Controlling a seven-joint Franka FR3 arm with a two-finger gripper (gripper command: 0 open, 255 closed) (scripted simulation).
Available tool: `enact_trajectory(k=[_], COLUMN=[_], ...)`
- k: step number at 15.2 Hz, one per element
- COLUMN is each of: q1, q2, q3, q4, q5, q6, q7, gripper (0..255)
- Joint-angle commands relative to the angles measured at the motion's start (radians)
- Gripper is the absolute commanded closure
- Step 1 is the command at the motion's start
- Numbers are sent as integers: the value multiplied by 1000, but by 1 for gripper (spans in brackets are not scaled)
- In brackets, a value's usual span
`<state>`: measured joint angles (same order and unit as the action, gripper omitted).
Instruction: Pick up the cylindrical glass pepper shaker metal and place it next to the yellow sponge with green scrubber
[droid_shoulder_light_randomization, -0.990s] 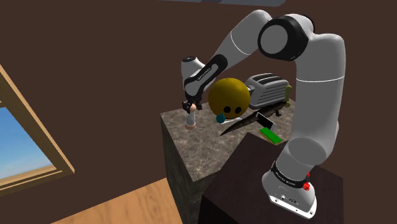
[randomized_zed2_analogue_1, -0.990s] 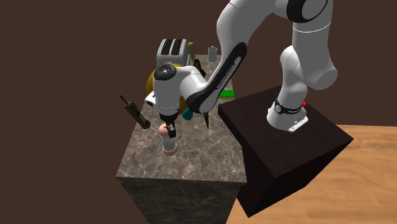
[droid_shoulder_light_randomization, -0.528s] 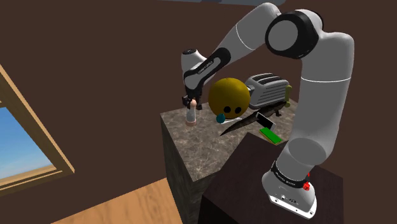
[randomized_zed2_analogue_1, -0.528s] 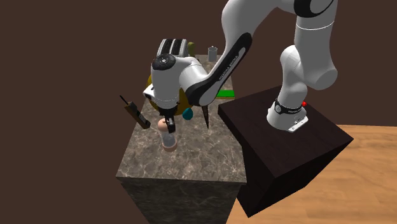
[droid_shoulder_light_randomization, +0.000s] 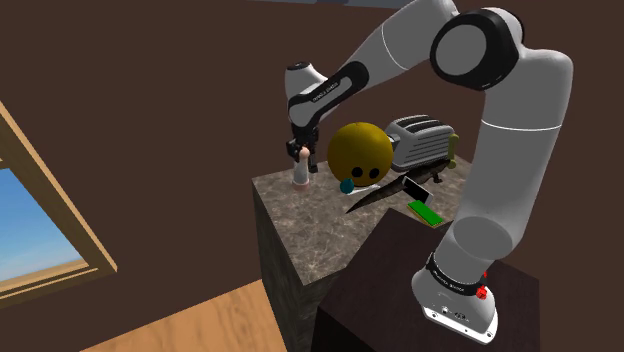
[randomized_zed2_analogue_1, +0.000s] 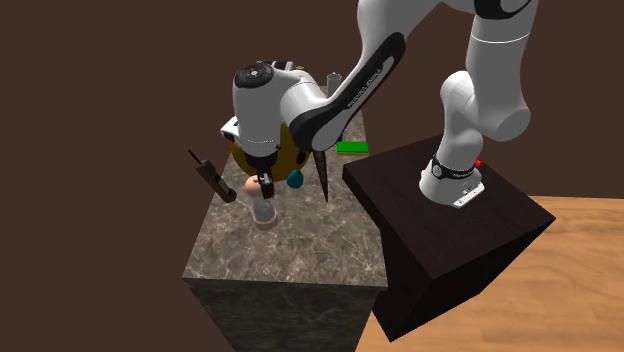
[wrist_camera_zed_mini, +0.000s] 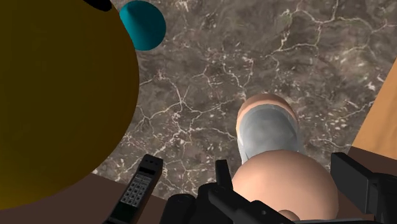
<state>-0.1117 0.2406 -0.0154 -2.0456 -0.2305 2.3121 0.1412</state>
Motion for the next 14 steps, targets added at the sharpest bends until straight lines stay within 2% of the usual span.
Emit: enact_trajectory(k=[1, 14], q1=[0, 1], q2=[-14, -97], q3=[1, 7], q4=[9, 83], q5=[4, 27], q6=[-23, -177], q7=[-5, -40], gripper=[255, 255])
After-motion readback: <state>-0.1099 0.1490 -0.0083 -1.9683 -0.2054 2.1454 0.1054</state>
